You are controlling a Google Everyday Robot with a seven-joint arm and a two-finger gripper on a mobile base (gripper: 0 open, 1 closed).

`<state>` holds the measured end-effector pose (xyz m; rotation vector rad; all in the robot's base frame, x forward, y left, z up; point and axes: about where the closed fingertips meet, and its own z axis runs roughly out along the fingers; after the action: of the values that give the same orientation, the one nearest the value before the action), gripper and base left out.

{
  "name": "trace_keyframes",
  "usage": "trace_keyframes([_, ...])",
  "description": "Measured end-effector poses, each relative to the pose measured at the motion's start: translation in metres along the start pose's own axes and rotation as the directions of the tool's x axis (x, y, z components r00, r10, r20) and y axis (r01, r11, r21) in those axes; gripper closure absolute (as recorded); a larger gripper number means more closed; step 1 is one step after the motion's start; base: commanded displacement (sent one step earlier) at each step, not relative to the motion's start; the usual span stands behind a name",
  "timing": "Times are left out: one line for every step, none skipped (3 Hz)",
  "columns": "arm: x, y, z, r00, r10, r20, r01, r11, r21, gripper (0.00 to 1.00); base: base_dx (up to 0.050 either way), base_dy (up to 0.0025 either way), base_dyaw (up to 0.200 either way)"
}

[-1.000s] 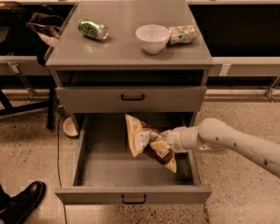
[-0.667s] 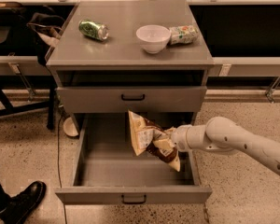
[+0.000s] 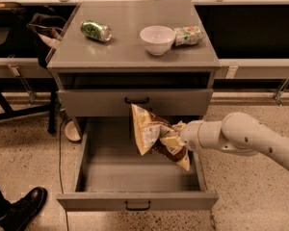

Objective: Pick brown chip bag from middle drawer and place on counter

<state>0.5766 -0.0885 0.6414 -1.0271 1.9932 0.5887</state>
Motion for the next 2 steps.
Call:
trace_keyframes([-0.023, 0.005, -0.009, 1.0, -0.027, 0.016, 0.027, 0.9996, 0.005, 1.0, 0.0, 0.0, 0.0])
trace_keyframes([-0.065, 0.011, -0.022, 0.995, -0.096, 0.031, 0.095, 0.9948, 0.038, 1.0, 0.0, 0.0, 0.0])
